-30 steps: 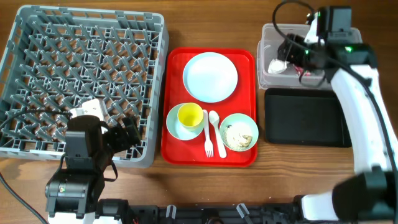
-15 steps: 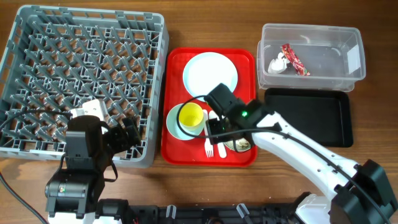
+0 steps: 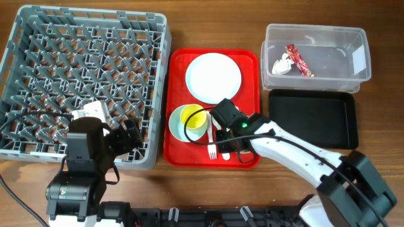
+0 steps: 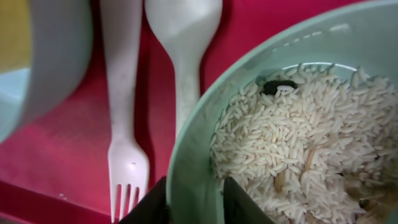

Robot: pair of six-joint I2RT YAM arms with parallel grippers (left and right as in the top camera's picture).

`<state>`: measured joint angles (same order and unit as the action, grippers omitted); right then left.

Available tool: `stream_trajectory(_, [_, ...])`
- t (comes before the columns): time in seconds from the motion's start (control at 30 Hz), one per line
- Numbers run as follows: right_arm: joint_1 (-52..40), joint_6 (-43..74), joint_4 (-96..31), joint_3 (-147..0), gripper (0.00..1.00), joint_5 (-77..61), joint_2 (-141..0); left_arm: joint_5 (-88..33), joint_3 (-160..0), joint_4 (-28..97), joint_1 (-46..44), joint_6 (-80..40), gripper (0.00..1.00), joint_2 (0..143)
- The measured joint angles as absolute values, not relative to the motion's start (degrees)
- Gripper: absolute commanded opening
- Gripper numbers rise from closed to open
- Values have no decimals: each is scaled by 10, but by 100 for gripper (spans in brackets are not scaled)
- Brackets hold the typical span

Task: Sort waste into correct bins and load items into the dishwasher rack
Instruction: 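Grasp the light-blue bowl with the right gripper and lift it, then tip the bowl over the black tray to dump the rice scraps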

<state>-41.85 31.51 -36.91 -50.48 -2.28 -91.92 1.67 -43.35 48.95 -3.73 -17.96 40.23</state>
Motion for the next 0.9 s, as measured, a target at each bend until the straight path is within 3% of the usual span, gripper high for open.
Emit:
stream_trajectory(0.1, [-419,313,-358,-504,4,-23,-921,17,-434,490,-37,-180,100,402])
stream_trajectory(0.37, [-408,313,-421,-545,4,-19,-895,17,-434,490,-37,-180,100,402])
stream_trajectory(0.5, [-337,315,-448,-575,4,-32,-816,17,-434,491,-37,-180,100,402])
stream_trajectory(0.7, [-110,281,-458,-576,4,-137,-744,17,-434,491,-37,-180,100,402])
stream_trajectory(0.9, [106,154,-458,-576,4,-387,-831,17,-434,491,-37,-180,100,402])
